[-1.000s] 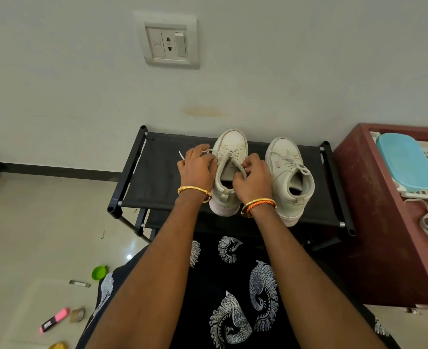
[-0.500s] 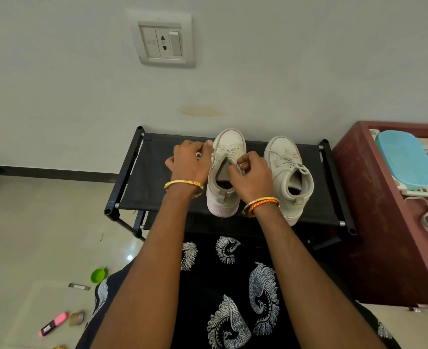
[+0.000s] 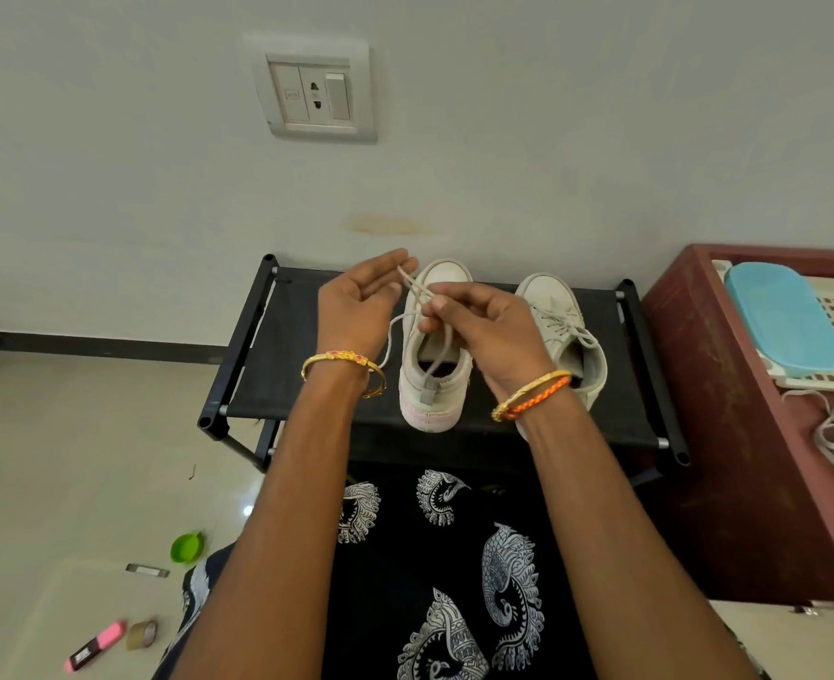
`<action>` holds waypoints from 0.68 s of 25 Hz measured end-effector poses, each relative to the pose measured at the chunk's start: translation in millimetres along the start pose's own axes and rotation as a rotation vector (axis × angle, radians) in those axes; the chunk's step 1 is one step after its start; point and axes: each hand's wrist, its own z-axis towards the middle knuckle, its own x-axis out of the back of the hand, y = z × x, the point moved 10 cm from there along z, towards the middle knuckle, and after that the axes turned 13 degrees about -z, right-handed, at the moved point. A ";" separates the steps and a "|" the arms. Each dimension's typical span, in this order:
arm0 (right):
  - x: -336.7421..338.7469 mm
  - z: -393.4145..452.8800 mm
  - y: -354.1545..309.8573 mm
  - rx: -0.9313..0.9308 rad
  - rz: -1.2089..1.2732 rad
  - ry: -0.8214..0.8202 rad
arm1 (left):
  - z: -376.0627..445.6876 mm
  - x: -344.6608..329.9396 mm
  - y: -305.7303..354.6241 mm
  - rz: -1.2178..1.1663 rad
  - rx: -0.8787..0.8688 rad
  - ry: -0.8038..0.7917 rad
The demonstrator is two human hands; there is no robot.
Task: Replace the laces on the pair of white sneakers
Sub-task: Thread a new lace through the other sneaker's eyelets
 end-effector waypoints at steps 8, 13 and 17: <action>63.0 5.5 14.6 -0.105 -0.253 0.123 | 6.2 49.4 -12.2 0.220 -0.059 0.343; 67.6 8.8 22.3 -0.140 -0.334 0.166 | 8.3 59.3 -20.6 0.238 -0.016 0.420; 75.9 12.0 16.0 -0.053 -0.518 0.291 | 5.1 47.5 0.6 0.510 -0.141 0.399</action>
